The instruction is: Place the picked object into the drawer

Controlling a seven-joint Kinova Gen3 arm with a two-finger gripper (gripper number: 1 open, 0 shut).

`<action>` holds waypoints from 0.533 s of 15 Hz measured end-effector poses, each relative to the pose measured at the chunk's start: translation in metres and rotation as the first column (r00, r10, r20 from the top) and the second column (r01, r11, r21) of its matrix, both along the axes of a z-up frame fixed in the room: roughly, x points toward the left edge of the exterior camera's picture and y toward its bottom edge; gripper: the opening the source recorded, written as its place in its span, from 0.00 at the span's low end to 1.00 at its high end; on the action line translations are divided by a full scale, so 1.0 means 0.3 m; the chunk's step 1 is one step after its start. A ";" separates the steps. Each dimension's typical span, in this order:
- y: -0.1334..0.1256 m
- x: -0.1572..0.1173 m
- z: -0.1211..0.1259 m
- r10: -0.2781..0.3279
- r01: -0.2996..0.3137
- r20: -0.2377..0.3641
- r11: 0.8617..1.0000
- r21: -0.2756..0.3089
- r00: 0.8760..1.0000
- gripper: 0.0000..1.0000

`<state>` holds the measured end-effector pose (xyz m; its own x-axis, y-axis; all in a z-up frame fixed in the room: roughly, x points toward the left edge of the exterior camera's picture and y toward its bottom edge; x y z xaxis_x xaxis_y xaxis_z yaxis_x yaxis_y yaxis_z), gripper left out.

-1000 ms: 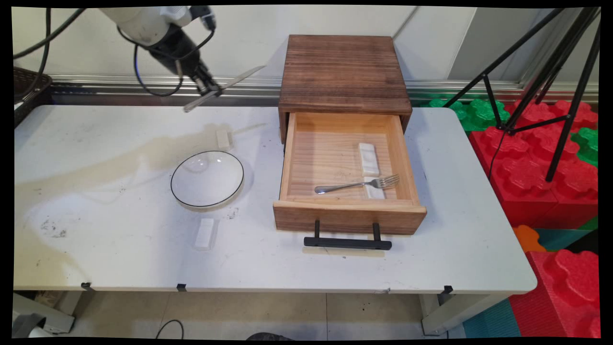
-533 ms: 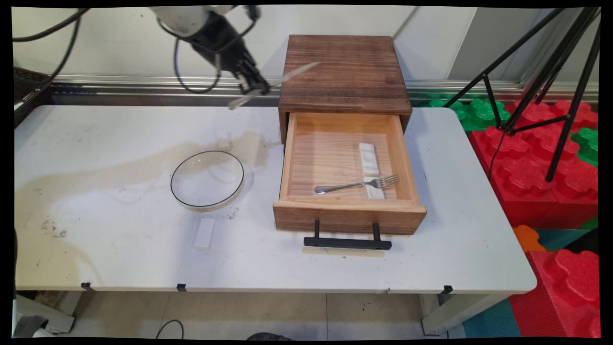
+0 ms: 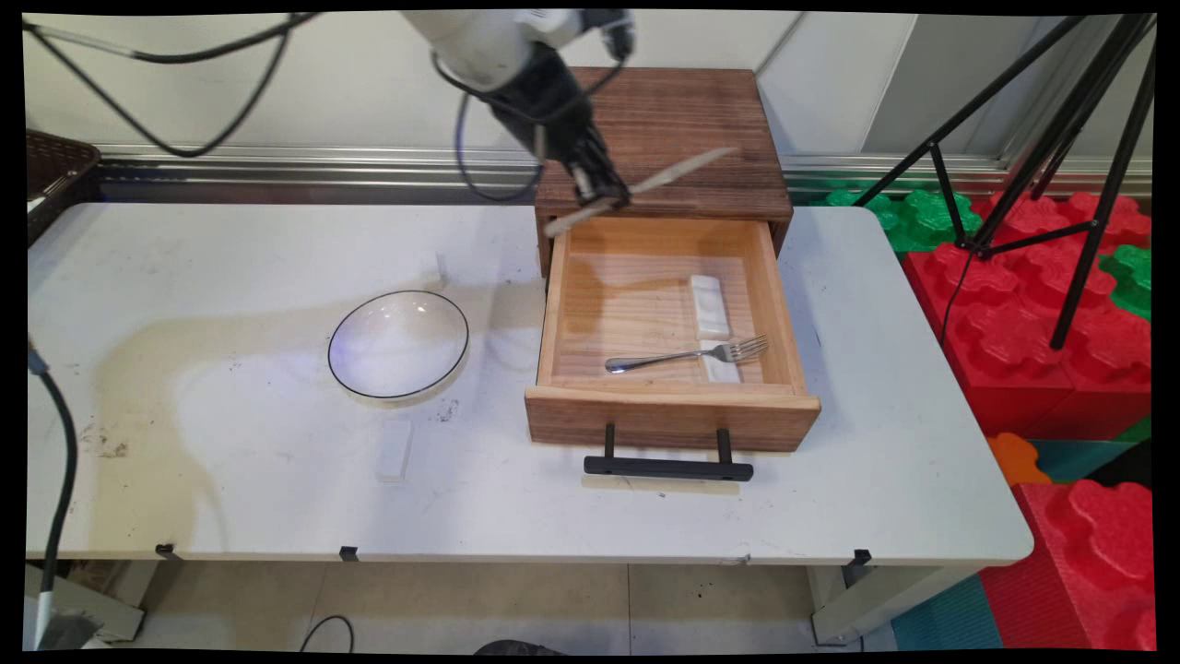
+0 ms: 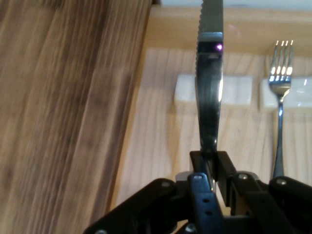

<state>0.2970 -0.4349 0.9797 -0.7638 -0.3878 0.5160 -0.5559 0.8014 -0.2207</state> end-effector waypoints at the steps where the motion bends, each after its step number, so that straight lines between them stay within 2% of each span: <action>1: -0.020 -0.027 -0.013 -0.009 0.009 -0.007 1.000 0.004 1.000 0.00; 4: -0.092 -0.096 -0.074 -0.035 0.035 -0.027 0.999 0.019 0.999 0.00; 8: -0.161 -0.126 -0.161 -0.053 0.054 -0.036 0.998 0.036 0.998 0.00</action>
<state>0.2592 -0.4832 0.9313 -0.7658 -0.3661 0.5286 -0.5188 0.8375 -0.1716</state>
